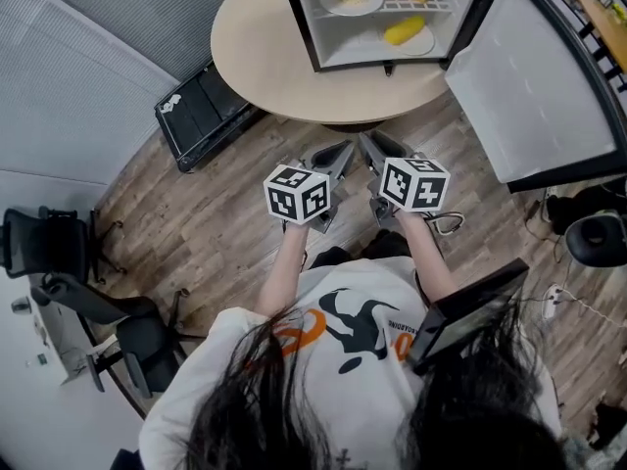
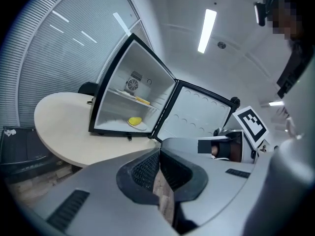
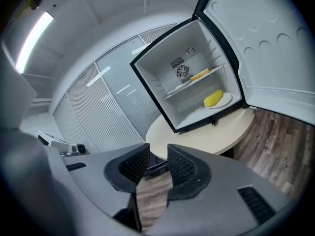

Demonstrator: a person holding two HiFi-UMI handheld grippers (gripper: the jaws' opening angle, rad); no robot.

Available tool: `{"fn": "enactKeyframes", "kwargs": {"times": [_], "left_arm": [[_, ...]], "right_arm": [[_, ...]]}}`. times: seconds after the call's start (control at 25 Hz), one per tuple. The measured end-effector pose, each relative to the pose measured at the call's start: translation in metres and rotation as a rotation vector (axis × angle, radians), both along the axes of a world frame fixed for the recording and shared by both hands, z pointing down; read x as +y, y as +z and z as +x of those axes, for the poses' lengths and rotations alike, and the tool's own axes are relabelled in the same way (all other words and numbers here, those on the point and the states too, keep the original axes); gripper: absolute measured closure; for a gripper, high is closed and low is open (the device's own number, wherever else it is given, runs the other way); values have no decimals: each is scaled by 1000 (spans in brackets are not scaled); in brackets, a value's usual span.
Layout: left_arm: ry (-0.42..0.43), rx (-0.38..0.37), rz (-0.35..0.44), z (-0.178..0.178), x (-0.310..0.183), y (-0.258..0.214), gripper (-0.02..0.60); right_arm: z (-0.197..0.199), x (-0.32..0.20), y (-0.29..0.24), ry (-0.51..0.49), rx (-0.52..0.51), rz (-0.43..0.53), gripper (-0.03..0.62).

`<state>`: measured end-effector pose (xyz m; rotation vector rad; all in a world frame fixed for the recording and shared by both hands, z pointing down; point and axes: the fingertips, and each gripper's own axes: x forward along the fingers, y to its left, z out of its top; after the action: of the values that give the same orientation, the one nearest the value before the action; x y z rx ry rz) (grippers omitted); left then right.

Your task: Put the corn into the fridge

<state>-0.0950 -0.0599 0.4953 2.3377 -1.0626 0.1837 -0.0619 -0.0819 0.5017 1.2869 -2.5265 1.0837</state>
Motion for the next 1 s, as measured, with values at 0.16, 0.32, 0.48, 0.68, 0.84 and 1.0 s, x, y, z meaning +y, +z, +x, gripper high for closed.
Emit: {"fn": "enactKeyframes", "kwargs": {"times": [0.16,0.32,0.48,0.68,0.84,1.0], "left_arm": [[24,5,-8,-15,26,1,569],[41,5,-11,-21,54,4,569],[64,3,-18,-25,83,6,569],[89,-8,-20,-22,112,9,569],[93,-6,-20,-18,122,10,569],[100,-9,-17,-15,128,9,569]], "right_arm": [[-15,28,3,24,-7,-18,474],[-18,59,7,49,-4,-25,474],[-20,84,7,74,-10,-32,474],[-15,111,3,95,-5,-29,476],[-14,125,5,92,-9,-40,480],[-10,134,6,94,15,-39,482]]}}
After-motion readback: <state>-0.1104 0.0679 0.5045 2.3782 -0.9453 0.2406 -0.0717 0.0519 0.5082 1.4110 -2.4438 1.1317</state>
